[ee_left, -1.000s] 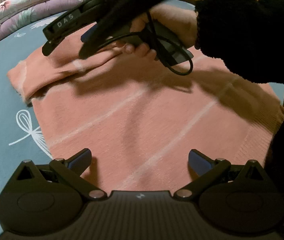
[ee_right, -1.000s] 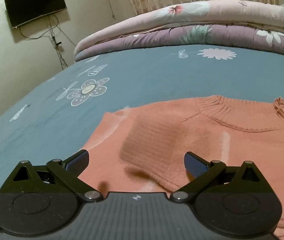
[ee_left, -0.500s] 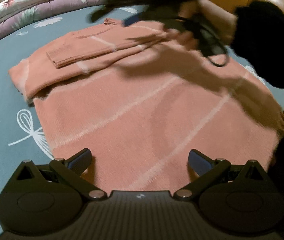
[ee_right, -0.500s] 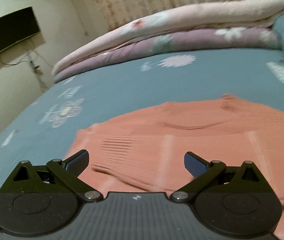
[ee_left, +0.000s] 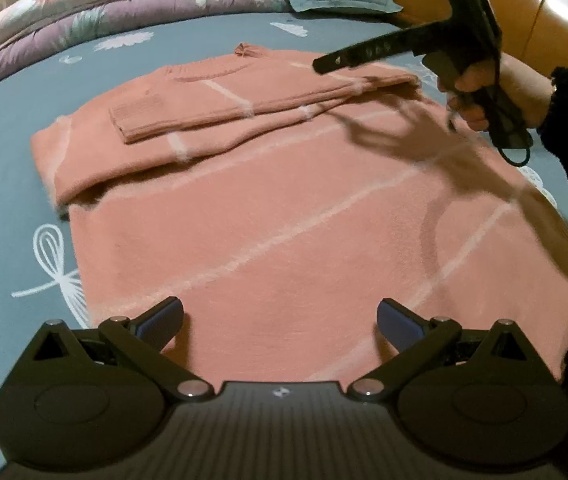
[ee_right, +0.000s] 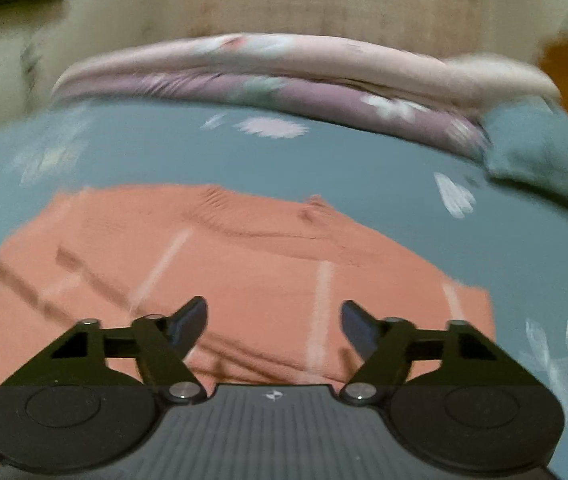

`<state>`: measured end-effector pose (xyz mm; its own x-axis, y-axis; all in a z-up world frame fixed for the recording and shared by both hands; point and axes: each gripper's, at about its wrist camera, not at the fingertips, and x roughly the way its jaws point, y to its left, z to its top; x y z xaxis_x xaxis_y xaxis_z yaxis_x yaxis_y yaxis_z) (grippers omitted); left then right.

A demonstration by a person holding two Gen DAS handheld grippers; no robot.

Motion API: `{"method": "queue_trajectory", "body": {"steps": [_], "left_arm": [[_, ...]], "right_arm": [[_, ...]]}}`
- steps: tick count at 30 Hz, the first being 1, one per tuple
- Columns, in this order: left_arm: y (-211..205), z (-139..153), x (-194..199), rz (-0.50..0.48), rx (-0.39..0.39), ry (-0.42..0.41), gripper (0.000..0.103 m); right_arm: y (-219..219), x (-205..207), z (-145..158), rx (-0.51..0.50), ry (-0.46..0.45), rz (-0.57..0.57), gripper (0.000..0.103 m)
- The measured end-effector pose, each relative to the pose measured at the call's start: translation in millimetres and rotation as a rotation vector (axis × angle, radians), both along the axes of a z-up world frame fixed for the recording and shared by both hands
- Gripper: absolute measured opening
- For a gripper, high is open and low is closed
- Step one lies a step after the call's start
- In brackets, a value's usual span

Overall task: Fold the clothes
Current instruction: 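Withdraw the right gripper from the folded sleeve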

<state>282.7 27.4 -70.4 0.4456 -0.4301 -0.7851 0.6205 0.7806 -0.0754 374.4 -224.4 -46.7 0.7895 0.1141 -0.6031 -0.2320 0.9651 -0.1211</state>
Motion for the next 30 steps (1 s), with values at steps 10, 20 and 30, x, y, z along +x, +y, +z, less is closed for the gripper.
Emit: {"method": "queue_trajectory", "body": {"steps": [10,20,30], "left_arm": [[-14.9,-0.4,-9.0,0.059,0.008,0.016,0.102],[-8.1,-5.0,-10.5,0.09,-0.014,0.034,0.102],[-5.3,-4.2,-2.0,0.08,-0.022,0.029,0.102]], "right_arm": [[108.2,19.6,-33.9,-0.42,-0.013,0.442,0.044],[134.4,10.8,-40.4,-0.532,-0.061,0.523,0.015],[124.4,10.3,-24.6,-0.374,-0.04,0.486,0.021]]}}
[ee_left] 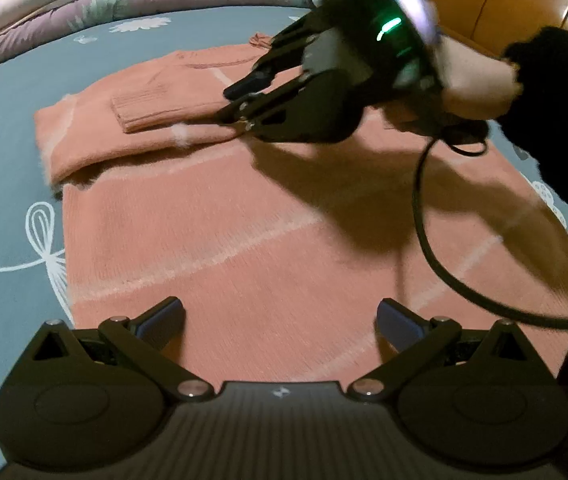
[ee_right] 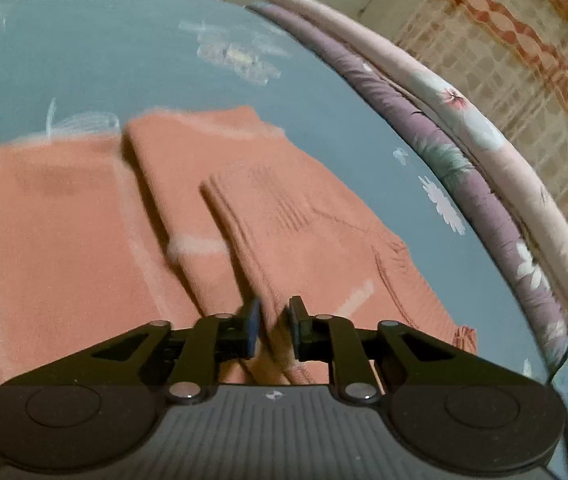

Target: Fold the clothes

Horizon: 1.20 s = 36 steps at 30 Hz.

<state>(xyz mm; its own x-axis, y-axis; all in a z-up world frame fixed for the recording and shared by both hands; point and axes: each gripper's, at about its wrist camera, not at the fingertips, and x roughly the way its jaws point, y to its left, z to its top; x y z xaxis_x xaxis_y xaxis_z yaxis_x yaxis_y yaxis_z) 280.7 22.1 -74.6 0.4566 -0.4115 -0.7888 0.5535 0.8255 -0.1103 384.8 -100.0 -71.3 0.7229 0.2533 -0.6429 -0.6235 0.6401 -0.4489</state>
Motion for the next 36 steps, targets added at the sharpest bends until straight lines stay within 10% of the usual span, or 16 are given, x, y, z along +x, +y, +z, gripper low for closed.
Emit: {"method": "queue_trajectory", "body": {"steps": [7,14,36], "left_arm": [[8.2,3.6,9.1,0.067,-0.031,0.005,0.102],[-0.6,-4.2,24.9,0.112,-0.007,0.027,0.102],[-19.3,35.6,50.8,0.171,-0.011,-0.045,0.102]], "right_arm": [[-96.9,-8.5,32.3,0.191,-0.041,-0.34,0.021],[-224.0,-3.6,-12.8,0.219,0.022,-0.76,0.019],[-236.8,-2.2,2.2,0.344,0.081,-0.742,0.024]]}}
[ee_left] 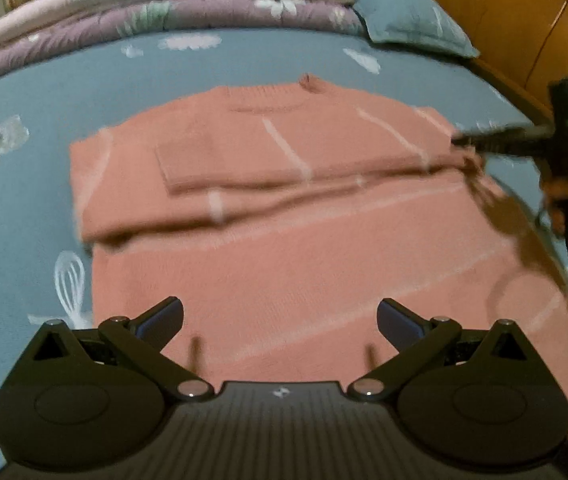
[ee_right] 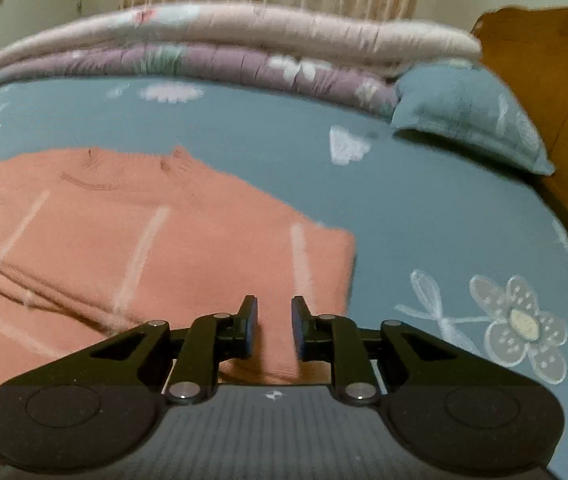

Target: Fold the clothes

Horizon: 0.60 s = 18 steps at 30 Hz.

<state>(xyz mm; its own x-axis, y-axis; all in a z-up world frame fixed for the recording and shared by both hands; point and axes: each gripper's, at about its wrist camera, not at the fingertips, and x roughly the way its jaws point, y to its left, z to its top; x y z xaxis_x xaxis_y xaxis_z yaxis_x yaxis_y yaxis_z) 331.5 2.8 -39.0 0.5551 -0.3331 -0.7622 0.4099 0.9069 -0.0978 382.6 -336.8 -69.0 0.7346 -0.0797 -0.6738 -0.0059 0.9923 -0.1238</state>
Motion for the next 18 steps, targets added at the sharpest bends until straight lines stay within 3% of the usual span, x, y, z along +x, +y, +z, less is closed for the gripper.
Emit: {"method": "queue_trajectory", "body": {"steps": [8,10,13,18], "left_arm": [[13.1,1.6,75.2,0.053,-0.007,-0.102,0.102],[20.8,-8.5,94.1,0.097,-0.036,-0.091,0.102],[35.3,-33.1,116.0,0.178,-0.077,0.001,0.102],[40.5,-20.3,127.4,0.139,-0.106,-0.026,0.102]], "right_arm": [[-3.9,0.9,-12.8,0.055,-0.003,-0.047,0.026],[-3.5,2.1,-13.3,0.053,-0.002,-0.044,0.027],[-3.0,0.7,-13.6,0.056,-0.009,-0.05,0.027],[-2.8,1.1,-14.7,0.065,-0.015,-0.066,0.029]]}}
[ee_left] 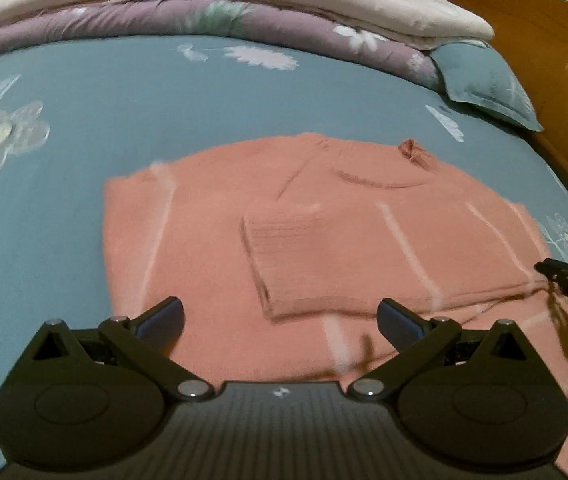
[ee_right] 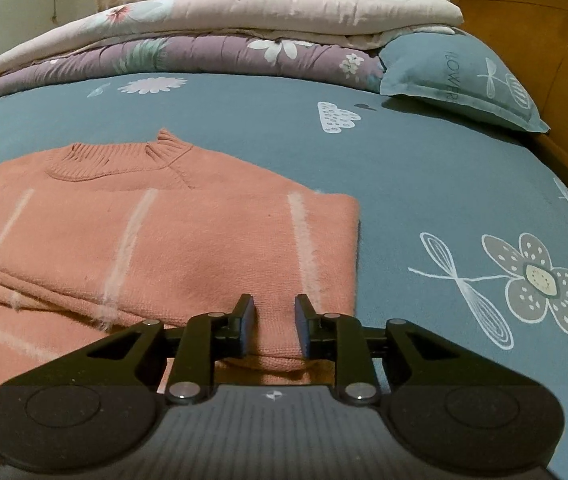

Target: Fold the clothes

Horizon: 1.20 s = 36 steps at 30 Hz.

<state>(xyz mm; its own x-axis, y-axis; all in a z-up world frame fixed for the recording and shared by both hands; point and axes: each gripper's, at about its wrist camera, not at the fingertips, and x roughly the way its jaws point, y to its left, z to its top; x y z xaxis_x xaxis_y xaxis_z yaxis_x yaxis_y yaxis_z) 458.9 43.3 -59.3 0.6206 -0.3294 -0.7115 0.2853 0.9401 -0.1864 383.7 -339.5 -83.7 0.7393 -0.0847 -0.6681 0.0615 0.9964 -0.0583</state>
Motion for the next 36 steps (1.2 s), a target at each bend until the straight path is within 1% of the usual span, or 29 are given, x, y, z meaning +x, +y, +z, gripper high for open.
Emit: {"method": "queue_trajectory", "body": {"steps": [2,4,7,10,11,15,17,22,24,28,31,34,36], "left_arm": [[0.5,11.1,15.4,-0.007,0.0,-0.057,0.102],[2.4,14.2,37.5,0.011,-0.016,-0.073,0.102],[10.7,0.8,68.9,0.083,-0.1,-0.025,0.102],[21.4,-16.8,90.4,0.131,-0.185,0.03,0.102],[23.6,-20.9,96.1,0.14,-0.196,0.038,0.102],[20.9,-25.0,111.8,0.149,-0.129,0.03,0.102],[16.1,-22.2,112.8,0.153,-0.091,0.032,0.102],[0.1,1.4,94.2,0.175,0.019,0.016,0.102],[-5.0,8.8,87.8,0.165,0.024,0.008,0.102],[-11.9,13.8,86.6,0.141,0.004,0.008,0.102],[-15.4,5.5,95.0,0.136,0.007,0.03,0.102],[-12.5,-10.6,106.6,0.147,0.009,0.076,0.102],[-9.2,-18.0,112.4,0.158,0.007,0.082,0.102]], "right_arm": [[-1.0,1.1,-0.5,0.008,-0.002,-0.004,0.03],[-2.1,1.6,-0.8,0.016,-0.004,-0.007,0.032],[-3.3,1.9,-1.1,0.024,-0.007,-0.009,0.032],[-3.8,1.3,-1.1,0.022,-0.009,-0.005,0.032],[-3.8,1.1,-1.5,0.023,-0.011,-0.005,0.032],[-3.3,0.2,-3.4,0.019,-0.022,-0.006,0.033],[-3.2,0.2,-3.7,0.019,-0.025,-0.007,0.033],[-3.9,0.8,-3.5,0.028,-0.026,-0.011,0.033],[-3.6,1.1,-3.4,0.03,-0.026,-0.015,0.034],[-2.7,1.9,-3.7,0.029,-0.026,-0.018,0.035],[-3.2,1.8,-3.6,0.033,-0.026,-0.017,0.035],[-3.5,1.7,-3.6,0.035,-0.026,-0.018,0.035],[-2.9,1.9,-3.9,0.032,-0.026,-0.018,0.035]]}}
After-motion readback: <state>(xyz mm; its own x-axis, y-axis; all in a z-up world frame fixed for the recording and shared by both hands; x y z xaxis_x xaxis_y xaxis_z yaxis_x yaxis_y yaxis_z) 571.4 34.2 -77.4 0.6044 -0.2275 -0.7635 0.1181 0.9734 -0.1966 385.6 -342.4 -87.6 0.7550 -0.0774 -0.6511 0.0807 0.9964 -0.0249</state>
